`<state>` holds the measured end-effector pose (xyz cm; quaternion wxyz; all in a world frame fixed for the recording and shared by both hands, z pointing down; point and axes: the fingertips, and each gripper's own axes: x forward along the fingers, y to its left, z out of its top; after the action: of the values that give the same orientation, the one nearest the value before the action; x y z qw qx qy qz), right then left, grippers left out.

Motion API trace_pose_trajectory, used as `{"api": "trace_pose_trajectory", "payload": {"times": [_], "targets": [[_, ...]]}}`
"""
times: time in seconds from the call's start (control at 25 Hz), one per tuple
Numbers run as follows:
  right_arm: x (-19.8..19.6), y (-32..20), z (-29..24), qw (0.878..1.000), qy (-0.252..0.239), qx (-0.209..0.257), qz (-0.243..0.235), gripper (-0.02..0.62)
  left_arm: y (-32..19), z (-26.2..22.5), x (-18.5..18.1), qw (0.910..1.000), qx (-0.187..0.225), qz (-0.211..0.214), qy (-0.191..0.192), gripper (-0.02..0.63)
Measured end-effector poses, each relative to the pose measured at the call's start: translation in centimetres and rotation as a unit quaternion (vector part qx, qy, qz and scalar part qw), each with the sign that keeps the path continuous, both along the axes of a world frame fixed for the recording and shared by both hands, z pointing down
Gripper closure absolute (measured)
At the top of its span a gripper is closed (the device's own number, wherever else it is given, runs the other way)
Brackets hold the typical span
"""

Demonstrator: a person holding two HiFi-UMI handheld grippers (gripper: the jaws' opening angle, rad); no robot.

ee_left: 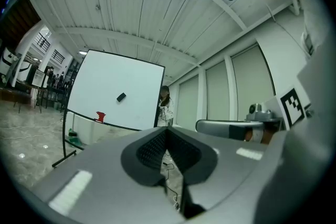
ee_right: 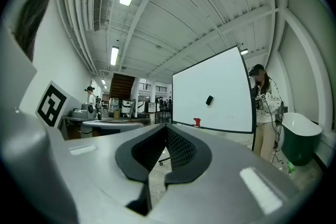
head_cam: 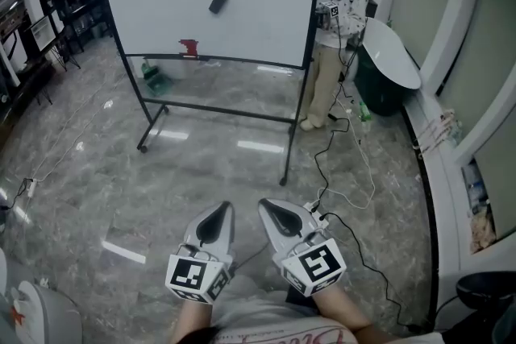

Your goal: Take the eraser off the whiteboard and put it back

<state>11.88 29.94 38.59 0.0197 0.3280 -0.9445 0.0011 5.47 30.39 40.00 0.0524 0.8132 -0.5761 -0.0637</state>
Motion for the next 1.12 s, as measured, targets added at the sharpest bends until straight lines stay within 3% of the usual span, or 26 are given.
{"api": "trace_pose_trajectory", "payload": {"times": [0.36,0.6,1.12], "targets": [[-0.2,-2.3,0.1,1.000,-0.005,0.002,-0.005,0.594,-2.5,0.4,-0.5,0.9999,0.002,-0.006,0.010,0.606],[-1.4,-7.0,0.6,1.000,-0.018,-0.009,0.010,0.594,-7.1,0.8,-2.4,1.0000,0.000,-0.001,0.010,0.606],[-8.6,-18.5,-1.0,1.000,-0.019,0.002,0.014,0.594,-19.0,-0.2,-8.6,0.9998,0.004,0.016,0.005,0.606]]}}
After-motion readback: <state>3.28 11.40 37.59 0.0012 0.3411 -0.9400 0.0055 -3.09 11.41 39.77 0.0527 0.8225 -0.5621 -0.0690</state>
